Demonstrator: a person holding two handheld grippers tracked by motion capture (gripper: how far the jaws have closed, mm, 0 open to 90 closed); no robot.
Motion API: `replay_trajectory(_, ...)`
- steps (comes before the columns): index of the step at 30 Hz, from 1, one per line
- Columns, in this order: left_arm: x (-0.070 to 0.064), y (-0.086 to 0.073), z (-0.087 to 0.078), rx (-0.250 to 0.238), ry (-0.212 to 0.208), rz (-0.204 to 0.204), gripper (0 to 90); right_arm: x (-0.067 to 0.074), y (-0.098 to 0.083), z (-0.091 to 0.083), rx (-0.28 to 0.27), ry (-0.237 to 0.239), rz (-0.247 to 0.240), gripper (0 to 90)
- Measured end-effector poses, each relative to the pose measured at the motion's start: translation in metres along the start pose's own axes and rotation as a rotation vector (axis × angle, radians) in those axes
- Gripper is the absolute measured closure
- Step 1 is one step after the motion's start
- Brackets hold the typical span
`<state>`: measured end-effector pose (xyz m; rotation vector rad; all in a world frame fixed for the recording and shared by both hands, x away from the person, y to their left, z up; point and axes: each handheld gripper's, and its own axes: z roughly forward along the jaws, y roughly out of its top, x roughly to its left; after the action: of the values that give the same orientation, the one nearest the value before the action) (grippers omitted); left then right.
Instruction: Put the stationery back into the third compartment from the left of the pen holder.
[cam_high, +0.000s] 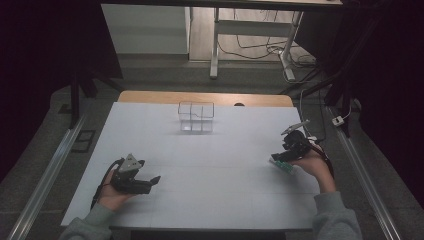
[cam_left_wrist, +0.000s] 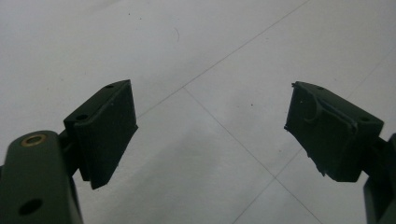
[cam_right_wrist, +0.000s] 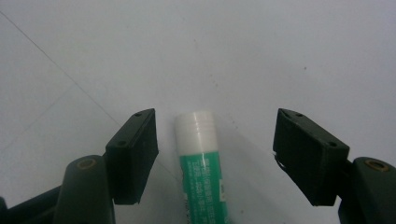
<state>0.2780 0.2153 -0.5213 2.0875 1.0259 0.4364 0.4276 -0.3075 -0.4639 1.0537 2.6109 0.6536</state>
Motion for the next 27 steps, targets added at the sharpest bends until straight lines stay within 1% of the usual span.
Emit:
replay_trajectory(1, 0.0, 0.0, 0.0, 0.0, 0.0, 0.0, 15.6, 0.0, 0.0, 0.001, 0.012, 0.001, 0.002, 30.8)
replay_trajectory(4, 0.0, 0.0, 0.0, 0.001, -0.001, 0.003, 15.6, 0.0, -0.002, 0.006, 0.021, 0.007, 0.006, 30.8)
replay_trajectory(5, 0.0, 0.0, 0.001, 0.003, 0.0, 0.003, 15.6, 0.0, -0.003, 0.009, 0.039, 0.01, -0.002, 30.9)
replay_trajectory(6, 0.0, 0.0, 0.001, 0.005, 0.001, 0.005, 15.6, 0.0, -0.003, 0.009, 0.039, 0.01, -0.002, 30.9)
replay_trajectory(8, 0.0, -0.001, 0.002, 0.009, 0.003, 0.006, 15.5, 0.0, -0.003, 0.012, 0.059, 0.019, -0.005, 31.7)
replay_trajectory(11, 0.0, -0.001, 0.003, 0.021, 0.017, 0.013, 15.4, 0.002, -0.003, 0.015, 0.081, 0.034, -0.01, 32.5)
replay_trajectory(14, 0.0, -0.001, 0.003, 0.026, 0.015, 0.014, 15.3, 0.003, -0.003, 0.018, 0.093, 0.042, -0.015, 33.5)
replay_trajectory(17, 0.0, -0.001, 0.004, 0.026, 0.015, 0.014, 15.3, 0.005, -0.002, 0.02, 0.096, 0.037, -0.024, 36.1)
replay_trajectory(22, 0.0, -0.001, 0.004, 0.03, 0.014, 0.017, 15.2, 0.006, -0.002, 0.022, 0.1, 0.047, -0.037, 43.9)
replay_trajectory(27, -0.001, -0.002, 0.004, 0.03, 0.014, 0.017, 15.3, 0.007, -0.002, 0.023, 0.12, 0.05, -0.046, 55.7)
